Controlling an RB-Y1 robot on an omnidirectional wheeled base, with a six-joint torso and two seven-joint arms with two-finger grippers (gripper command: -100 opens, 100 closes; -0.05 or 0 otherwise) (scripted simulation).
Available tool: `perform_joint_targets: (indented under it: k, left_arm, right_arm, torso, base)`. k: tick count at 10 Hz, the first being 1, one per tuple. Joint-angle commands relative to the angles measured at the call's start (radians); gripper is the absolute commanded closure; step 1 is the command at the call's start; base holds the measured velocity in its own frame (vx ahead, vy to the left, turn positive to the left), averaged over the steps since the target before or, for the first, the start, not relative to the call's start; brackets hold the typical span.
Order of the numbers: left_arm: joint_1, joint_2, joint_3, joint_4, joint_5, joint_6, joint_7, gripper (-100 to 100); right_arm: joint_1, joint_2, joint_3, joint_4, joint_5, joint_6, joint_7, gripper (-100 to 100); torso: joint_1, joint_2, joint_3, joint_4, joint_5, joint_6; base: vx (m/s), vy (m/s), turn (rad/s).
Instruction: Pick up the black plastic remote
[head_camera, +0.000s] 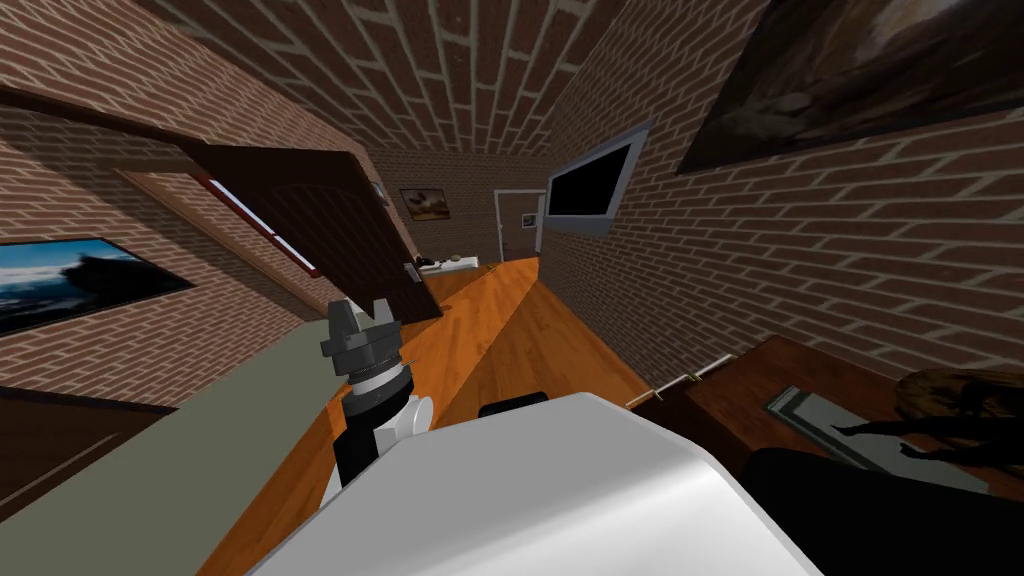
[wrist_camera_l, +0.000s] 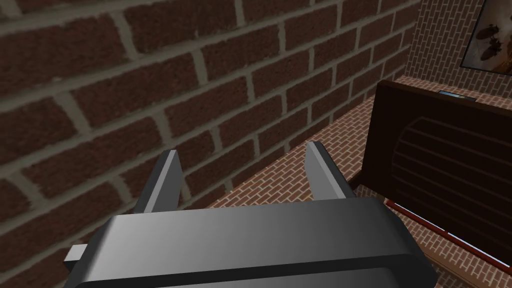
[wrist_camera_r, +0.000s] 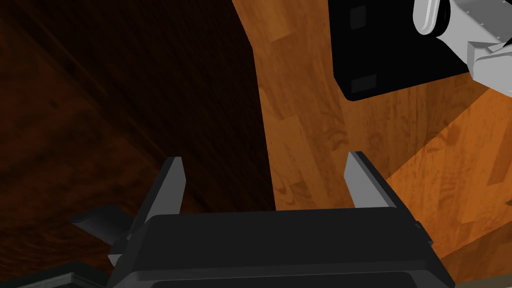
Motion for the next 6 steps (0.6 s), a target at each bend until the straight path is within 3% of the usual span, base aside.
perform_joint_targets:
  k: [1, 2, 6]
  left_arm:
    - [0.000, 0.000, 0.000, 0.000, 0.000, 0.000, 0.000, 0]
    - [0.000, 0.000, 0.000, 0.000, 0.000, 0.000, 0.000, 0]
    - [0.000, 0.000, 0.000, 0.000, 0.000, 0.000, 0.000, 0]
  right_arm:
    - [0.006, -0.010, 0.024, 0.021, 0.002, 0.028, 0.005, -100]
    - [0.006, -0.010, 0.024, 0.021, 0.002, 0.028, 0.005, -100]
    - [-0.007, 0.002, 0.082, 0.041, 0.010, 0.100, 0.012, -100]
  torso:
    - [0.000, 0.000, 0.000, 0.000, 0.000, 0.000]
    - [-0.002, 0.001, 0.001, 0.000, 0.000, 0.000]
    - [-0.002, 0.002, 0.001, 0.001, -0.001, 0.000]
  base:
    - [-0.044, -0.103, 0.437]
    - [-0.047, -0.084, 0.299]
    - [-0.057, -0.091, 0.417]
